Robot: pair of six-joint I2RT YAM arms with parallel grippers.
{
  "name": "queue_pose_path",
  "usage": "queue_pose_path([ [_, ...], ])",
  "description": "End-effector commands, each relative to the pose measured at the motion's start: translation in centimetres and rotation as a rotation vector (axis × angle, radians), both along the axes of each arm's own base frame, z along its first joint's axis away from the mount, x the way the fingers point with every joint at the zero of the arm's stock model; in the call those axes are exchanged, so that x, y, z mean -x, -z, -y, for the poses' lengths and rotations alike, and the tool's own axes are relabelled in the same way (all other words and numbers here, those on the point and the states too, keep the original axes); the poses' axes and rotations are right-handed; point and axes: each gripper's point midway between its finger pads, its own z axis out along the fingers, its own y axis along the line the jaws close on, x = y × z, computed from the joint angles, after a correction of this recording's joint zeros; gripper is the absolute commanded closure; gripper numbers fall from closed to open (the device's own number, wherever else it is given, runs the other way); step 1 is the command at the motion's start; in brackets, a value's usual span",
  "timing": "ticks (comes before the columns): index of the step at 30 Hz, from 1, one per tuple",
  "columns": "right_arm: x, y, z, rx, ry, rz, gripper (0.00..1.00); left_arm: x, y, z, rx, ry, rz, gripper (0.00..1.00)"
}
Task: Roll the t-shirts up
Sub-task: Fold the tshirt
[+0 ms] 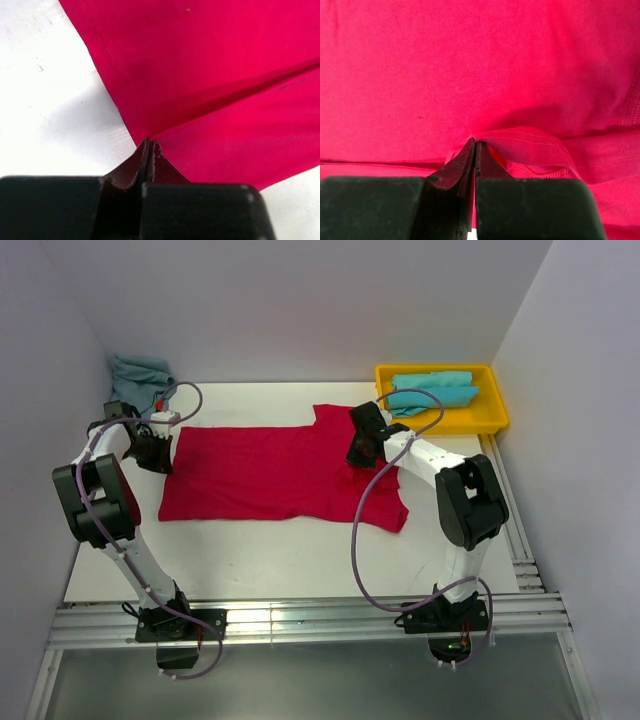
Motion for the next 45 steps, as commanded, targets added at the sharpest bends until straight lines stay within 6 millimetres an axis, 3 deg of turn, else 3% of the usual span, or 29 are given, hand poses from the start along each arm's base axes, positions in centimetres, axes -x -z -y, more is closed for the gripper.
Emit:
queue_pose_path([
  [1,-1.8,-2.0,0.6,0.022,0.023,0.072,1.0,-1.5,-0.4,-0.3,-0.019,-0.018,0.043,1.0],
  [19,-3.1,-3.0,0.6,0.021,0.025,0.124,1.0,-1.9,0.9,-0.3,-0.059,-0.057,0.036,1.0],
  [30,-3.8,-1.0,0.6,0.053,0.013,0.083,1.0,-1.5,1.5,-0.1,-0.065,-0.054,0.02,1.0],
  [32,-3.8,-0.6,0.5,0.058,0.011,0.075,0.95,-1.5,1.6,0.0,-0.062,-0.052,0.018,0.95],
  [33,-3.8,-0.4,0.6,0.06,0.011,0.069,0.86,-1.5,1.6,-0.1,-0.062,-0.053,0.021,0.93],
  [35,-3.7,-0.7,0.7,0.066,0.008,0.072,0.75,-1.5,1.5,-0.1,-0.064,-0.058,0.026,0.83],
  [36,-3.7,-0.8,0.7,0.069,0.007,0.075,0.66,-1.6,1.2,-0.1,-0.063,-0.058,0.036,0.73],
  [39,-3.6,-2.0,1.2,0.083,0.014,0.092,0.54,-1.7,0.5,0.0,-0.066,-0.061,0.059,0.59],
  [45,-2.4,-5.7,2.7,0.092,0.06,0.145,0.45,-2.8,-3.2,-1.1,-0.054,-0.122,0.145,0.43],
])
